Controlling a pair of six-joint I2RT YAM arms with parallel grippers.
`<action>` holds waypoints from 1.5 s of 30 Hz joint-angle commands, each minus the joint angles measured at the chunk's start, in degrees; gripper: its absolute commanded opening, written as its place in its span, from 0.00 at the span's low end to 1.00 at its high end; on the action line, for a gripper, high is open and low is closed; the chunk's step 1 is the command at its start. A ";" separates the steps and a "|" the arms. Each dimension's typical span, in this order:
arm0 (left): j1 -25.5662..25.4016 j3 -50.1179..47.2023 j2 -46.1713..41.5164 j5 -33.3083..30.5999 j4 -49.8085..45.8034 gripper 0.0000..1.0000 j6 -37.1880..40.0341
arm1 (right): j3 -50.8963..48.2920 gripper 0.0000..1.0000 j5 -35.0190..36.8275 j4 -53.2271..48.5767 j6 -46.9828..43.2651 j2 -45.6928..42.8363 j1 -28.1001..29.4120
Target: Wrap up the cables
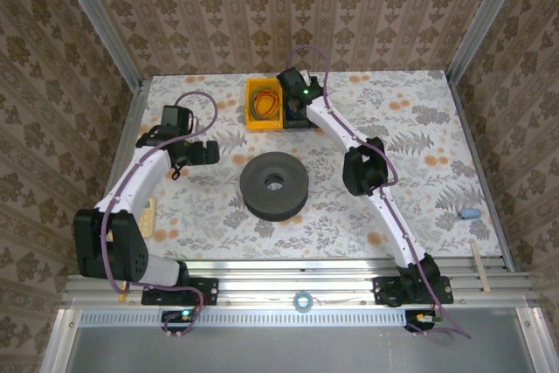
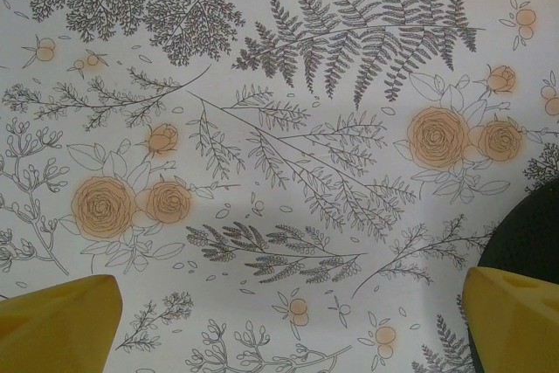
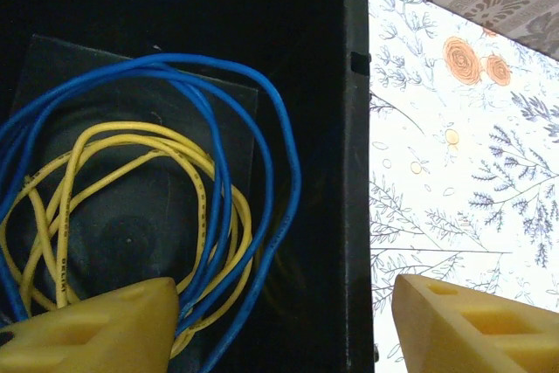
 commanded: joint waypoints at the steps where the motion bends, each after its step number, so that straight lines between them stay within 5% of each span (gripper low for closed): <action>1: -0.26 -0.68 -0.07 0.64 0.33 1.00 0.78 | 2.02 0.66 3.69 1.47 -0.35 0.55 0.31; 45: -0.25 -1.17 -0.53 0.35 0.66 1.00 1.36 | 2.05 0.40 6.51 3.74 -4.87 -4.88 0.63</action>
